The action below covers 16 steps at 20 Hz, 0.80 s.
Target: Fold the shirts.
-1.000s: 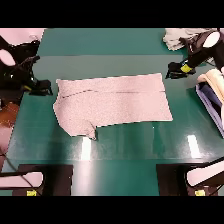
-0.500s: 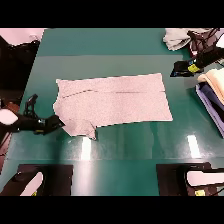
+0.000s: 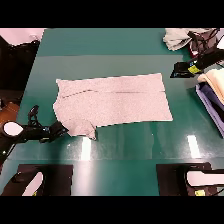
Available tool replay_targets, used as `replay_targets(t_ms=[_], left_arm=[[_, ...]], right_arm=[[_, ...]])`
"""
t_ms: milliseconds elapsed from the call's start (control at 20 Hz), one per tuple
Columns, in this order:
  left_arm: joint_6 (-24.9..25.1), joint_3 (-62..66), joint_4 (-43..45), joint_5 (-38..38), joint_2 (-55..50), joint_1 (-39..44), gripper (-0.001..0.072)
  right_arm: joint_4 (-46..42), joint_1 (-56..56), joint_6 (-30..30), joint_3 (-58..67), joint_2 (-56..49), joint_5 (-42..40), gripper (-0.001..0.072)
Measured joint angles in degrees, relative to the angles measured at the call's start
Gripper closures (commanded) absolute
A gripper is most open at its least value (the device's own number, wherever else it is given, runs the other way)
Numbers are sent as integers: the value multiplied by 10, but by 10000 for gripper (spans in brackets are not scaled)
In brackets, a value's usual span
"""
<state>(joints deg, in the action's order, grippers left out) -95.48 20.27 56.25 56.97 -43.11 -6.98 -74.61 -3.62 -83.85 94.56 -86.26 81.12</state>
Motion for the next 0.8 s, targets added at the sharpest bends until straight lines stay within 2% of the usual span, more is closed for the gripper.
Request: replay_targets(t_ms=[300, 350, 400, 450, 600, 800], left_arm=[[2, -16, -38, -50, -29, 37, 282], [0, -16, -44, -64, -36, 52, 385], [-3, -17, -47, -79, -41, 66, 576], [-7, -18, -46, -90, -45, 77, 683], [-13, -9, -49, -107, -51, 96, 687], [2, 42, -41, -91, -52, 104, 686]], right_arm=[[0, 0, 0, 0, 0, -4, 368], [0, 0, 0, 0, 0, -3, 368], [0, 0, 0, 0, 0, -2, 369], [0, 0, 0, 0, 0, 2, 371], [1, -6, 7, 0, 0, 24, 376], [1, -40, 17, -31, 12, 61, 376]])
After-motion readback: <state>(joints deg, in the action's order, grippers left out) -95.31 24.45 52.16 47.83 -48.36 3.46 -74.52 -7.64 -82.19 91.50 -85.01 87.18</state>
